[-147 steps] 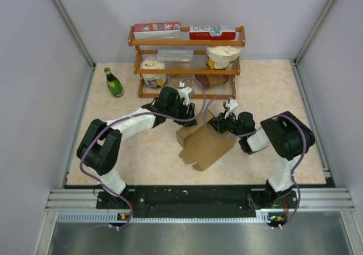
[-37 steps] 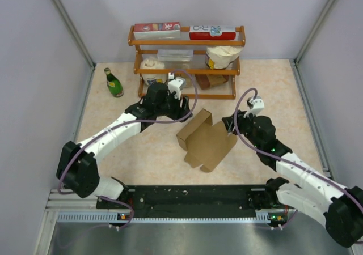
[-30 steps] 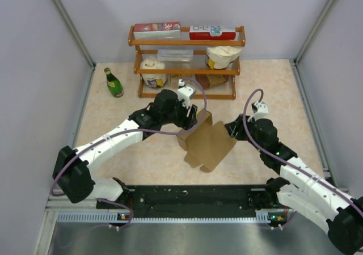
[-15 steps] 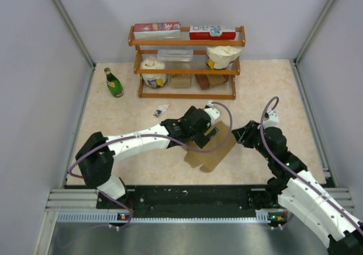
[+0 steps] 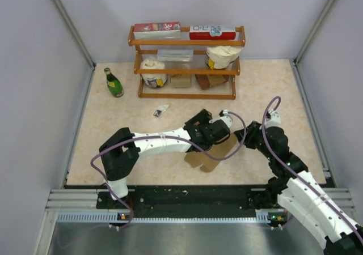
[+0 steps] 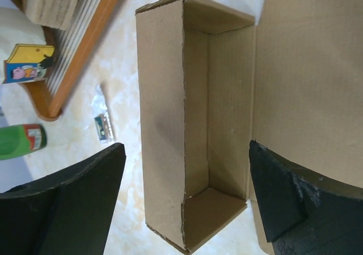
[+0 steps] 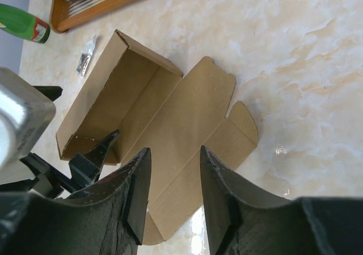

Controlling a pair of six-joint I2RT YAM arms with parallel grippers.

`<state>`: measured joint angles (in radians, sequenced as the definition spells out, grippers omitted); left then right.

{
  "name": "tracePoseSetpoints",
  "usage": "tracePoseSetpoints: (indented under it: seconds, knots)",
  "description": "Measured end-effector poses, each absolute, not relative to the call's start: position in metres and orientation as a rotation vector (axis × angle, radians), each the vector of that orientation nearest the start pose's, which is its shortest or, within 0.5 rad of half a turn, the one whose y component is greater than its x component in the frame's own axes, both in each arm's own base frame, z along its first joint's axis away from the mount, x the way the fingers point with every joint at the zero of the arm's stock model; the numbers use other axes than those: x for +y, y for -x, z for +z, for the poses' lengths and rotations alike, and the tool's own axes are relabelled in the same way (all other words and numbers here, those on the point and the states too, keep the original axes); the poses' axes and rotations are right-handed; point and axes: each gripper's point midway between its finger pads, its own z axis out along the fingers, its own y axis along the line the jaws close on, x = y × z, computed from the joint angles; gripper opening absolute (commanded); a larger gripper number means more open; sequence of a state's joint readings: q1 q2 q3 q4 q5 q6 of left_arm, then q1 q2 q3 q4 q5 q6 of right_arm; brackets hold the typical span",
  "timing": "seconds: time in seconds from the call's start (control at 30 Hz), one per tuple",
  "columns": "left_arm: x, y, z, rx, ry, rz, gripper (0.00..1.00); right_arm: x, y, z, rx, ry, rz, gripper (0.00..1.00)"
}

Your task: Fold the paper box

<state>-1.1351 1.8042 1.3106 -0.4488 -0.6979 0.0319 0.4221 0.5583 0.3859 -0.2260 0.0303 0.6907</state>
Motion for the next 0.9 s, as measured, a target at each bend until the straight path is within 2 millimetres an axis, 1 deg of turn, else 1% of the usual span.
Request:
tracePoseSetpoints:
  seconds: [0.03, 0.23, 0.4, 0.5, 0.63, 0.77, 0.9]
  knots:
    - [-0.325, -0.279, 0.114, 2.011, -1.018, 0.34, 0.9, 0.128, -0.234, 0.144, 2.015, -0.294, 0.689, 0.38]
    - [-0.321, -0.285, 0.113, 1.977, -1.037, 0.453, 0.77, 0.126, -0.234, 0.147, 2.001, -0.312, 0.699, 0.34]
    - [-0.322, -0.285, 0.115, 1.953, -1.058, 0.492, 0.58, 0.123, -0.234, 0.152, 1.978, -0.346, 0.711, 0.33]
    - [-0.321, -0.285, 0.116, 1.947, -1.064, 0.5, 0.44, 0.122, -0.232, 0.152, 1.984, -0.351, 0.709, 0.32]
    - [-0.322, -0.285, 0.116, 1.945, -1.069, 0.501, 0.3, 0.121, -0.232, 0.158, 1.981, -0.356, 0.704, 0.32]
    - [-0.322, -0.285, 0.116, 1.945, -1.068, 0.499, 0.25, 0.12, -0.233, 0.168, 1.961, -0.357, 0.702, 0.31]
    - [-0.322, -0.285, 0.116, 1.943, -1.067, 0.497, 0.19, 0.118, -0.233, 0.171, 1.961, -0.361, 0.692, 0.31]
